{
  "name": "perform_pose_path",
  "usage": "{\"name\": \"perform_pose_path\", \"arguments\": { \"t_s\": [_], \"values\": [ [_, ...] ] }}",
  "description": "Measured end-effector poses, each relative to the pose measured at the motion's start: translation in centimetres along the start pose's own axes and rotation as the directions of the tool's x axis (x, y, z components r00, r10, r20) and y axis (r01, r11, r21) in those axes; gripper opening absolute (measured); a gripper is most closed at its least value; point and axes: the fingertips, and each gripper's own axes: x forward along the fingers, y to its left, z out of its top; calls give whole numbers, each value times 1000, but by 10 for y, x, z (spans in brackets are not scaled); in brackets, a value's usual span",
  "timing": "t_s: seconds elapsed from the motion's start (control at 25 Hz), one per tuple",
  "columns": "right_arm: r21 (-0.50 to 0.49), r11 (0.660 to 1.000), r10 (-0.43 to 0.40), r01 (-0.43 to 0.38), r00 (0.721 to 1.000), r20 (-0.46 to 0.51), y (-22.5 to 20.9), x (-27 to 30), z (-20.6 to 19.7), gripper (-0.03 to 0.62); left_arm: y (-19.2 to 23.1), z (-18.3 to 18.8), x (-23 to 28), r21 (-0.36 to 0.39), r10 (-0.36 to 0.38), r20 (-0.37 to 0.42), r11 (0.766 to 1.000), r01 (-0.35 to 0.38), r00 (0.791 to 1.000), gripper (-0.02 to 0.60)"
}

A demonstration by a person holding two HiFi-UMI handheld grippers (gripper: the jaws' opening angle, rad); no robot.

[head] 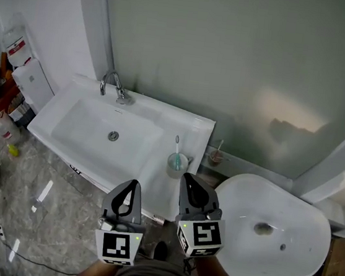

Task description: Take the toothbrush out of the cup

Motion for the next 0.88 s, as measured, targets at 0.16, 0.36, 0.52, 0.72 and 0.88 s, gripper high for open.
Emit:
{"name": "perform_pose_path", "arguments": {
  "t_s": [0.16, 0.36, 0.52, 0.72, 0.88],
  "values": [
    [-6, 1000, 5, -5, 1000, -2, 1, 13, 3, 15, 9, 0, 9, -8, 9, 1, 1000, -9, 1000, 14],
    [-21, 1000, 5, -6, 1000, -30, 4, 37, -5, 15, 20, -9, 28, -16, -11, -13, 1000, 11, 1000, 14],
    [-12, 1000, -4, 3, 997, -78, -3, 65, -21, 15, 34, -21, 58, -56, -29, -38, 998, 26, 999, 14],
    [-2, 1000, -27, 27, 988, -154, -18, 102, -52, 15, 51, -46, 100, -77, -63, -88, 995, 56, 994, 14],
    [-9, 999, -50, 49, 975, -215, -27, 127, -80, 17, 60, -65, 132, -65, -82, -117, 995, 75, 990, 14]
  ]
}}
